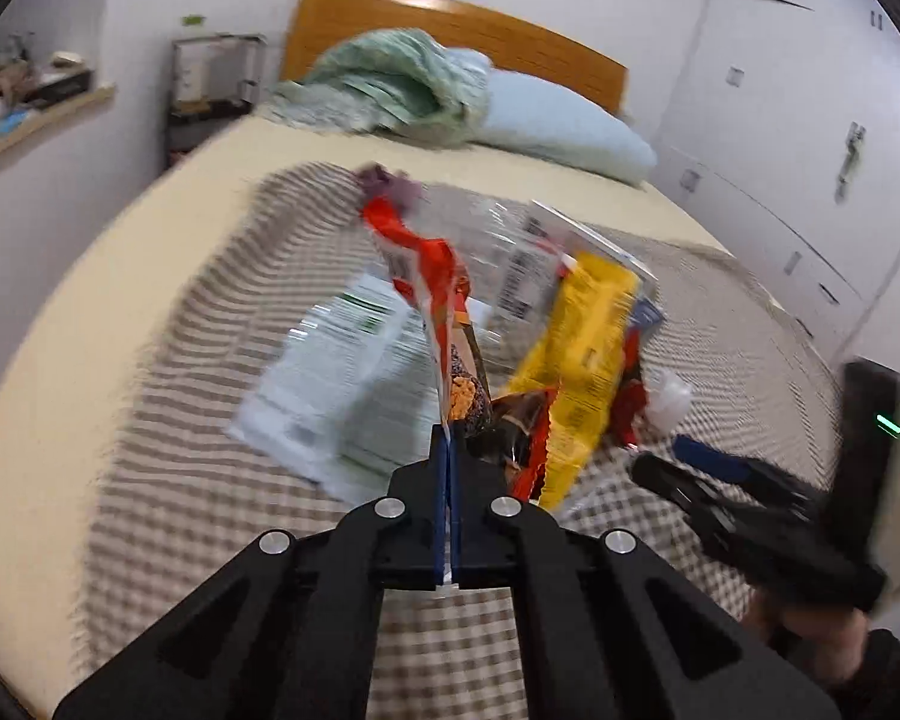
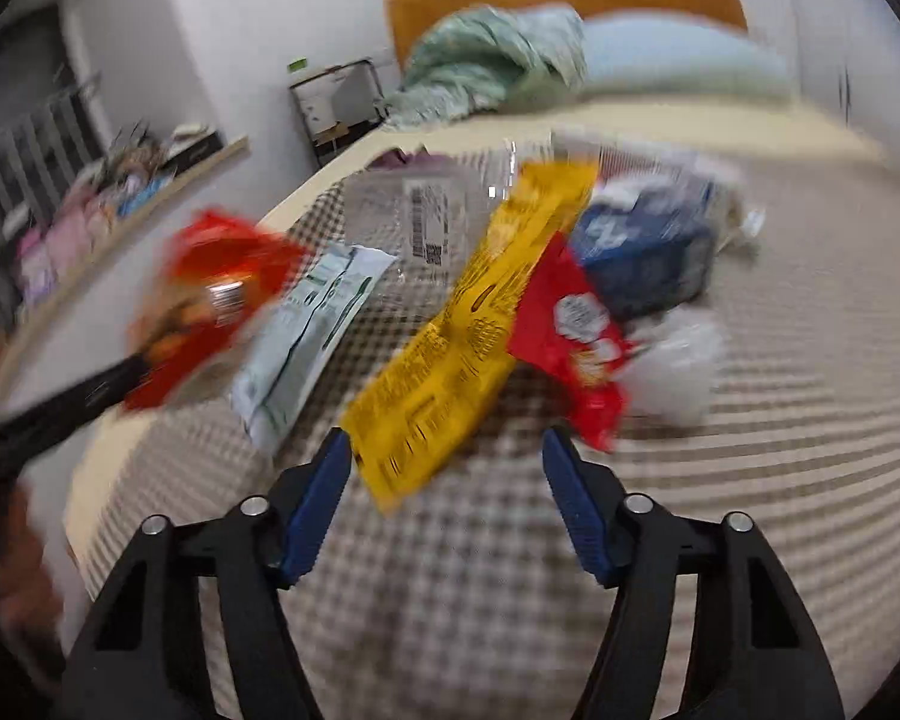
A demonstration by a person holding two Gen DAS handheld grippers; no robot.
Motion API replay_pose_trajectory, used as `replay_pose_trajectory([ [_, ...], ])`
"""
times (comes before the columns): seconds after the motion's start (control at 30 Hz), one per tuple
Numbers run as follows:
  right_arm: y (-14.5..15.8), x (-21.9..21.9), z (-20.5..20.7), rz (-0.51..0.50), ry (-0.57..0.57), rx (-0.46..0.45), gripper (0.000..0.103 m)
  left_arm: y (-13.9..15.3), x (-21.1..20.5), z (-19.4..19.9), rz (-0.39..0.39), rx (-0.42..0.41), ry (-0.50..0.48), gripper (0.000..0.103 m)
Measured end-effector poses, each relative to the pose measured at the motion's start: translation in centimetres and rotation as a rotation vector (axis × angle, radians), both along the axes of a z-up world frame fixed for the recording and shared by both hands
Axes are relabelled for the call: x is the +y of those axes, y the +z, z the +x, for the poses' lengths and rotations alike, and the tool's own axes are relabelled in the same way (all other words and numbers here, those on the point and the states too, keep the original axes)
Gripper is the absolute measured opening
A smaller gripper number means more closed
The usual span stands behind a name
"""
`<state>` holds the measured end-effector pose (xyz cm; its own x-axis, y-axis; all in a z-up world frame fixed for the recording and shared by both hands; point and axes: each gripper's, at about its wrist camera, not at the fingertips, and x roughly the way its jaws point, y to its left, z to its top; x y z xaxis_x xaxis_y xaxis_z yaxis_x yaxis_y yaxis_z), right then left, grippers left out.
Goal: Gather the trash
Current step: 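Grasp the red wrapper with the left tool while the right tool grasps the yellow wrapper, then carry both wrappers to the bin and open both tools inside it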
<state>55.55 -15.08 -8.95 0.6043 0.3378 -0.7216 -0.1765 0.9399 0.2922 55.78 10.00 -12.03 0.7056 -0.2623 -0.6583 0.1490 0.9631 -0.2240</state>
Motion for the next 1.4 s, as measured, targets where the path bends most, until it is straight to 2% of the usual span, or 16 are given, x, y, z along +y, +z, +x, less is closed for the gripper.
replay_pose_trajectory([
  [0.07,-1.6,0.4,2.2,0.046,-0.029,0.050,0.051,0.5,1.1,-0.8,0.003,-0.012,0.041,0.000],
  [0.13,-3.1,1.0,3.9,-0.014,-0.067,0.078,0.048,0.8,2.0,-1.7,-0.009,-0.015,0.066,0.000],
  [0.2,-4.2,1.0,4.9,-0.020,-0.083,0.103,0.027,1.3,2.3,-2.6,-0.003,-0.027,0.077,0.000],
  [0.23,-4.5,0.9,5.1,-0.006,-0.087,0.113,0.023,1.4,2.5,-2.8,0.004,-0.031,0.084,0.000],
  [0.27,-4.5,0.7,5.2,0.018,-0.093,0.116,0.013,1.4,2.7,-2.9,0.011,-0.028,0.093,0.000],
  [0.3,-4.2,0.6,5.1,0.040,-0.085,0.106,0.007,1.5,2.8,-3.2,0.016,-0.021,0.097,0.000],
  [0.4,-0.9,1.3,3.5,0.032,-0.044,0.003,0.003,1.9,2.4,-4.2,0.058,-0.002,0.094,0.000],
  [0.53,5.3,1.7,1.2,0.018,0.048,-0.160,0.002,4.7,0.8,-6.1,0.164,-0.072,0.108,0.000],
  [0.63,11.3,-0.7,-1.7,0.021,0.048,-0.307,0.002,7.0,-0.7,-7.5,0.153,-0.103,0.083,0.000],
  [0.73,15.1,-4.2,-4.6,0.011,0.006,-0.375,0.002,9.3,-2.9,-8.9,0.145,-0.145,0.044,0.000],
  [0.83,16.7,-8.0,-7.7,-0.014,-0.035,-0.393,0.002,11.0,-6.0,-10.3,0.118,-0.167,-0.029,0.000],
  [0.93,16.9,-13.0,-11.2,-0.059,-0.092,-0.371,0.002,11.7,-9.5,-11.0,0.099,-0.157,-0.087,0.000],
  [1.13,14.4,-24.1,-20.4,-0.205,-0.248,-0.257,0.002,11.8,-18.9,-13.5,0.114,-0.165,-0.275,0.000],
  [1.23,12.7,-28.7,-24.3,-0.270,-0.321,-0.192,0.002,10.5,-24.2,-15.2,0.132,-0.144,-0.375,0.000],
  [1.33,9.7,-34.6,-29.1,-0.319,-0.413,-0.081,0.002,8.6,-29.8,-17.4,0.146,-0.107,-0.479,0.000],
  [1.4,7.5,-36.9,-31.9,-0.342,-0.457,-0.004,0.003,6.7,-33.9,-19.2,0.147,-0.073,-0.584,0.000],
])
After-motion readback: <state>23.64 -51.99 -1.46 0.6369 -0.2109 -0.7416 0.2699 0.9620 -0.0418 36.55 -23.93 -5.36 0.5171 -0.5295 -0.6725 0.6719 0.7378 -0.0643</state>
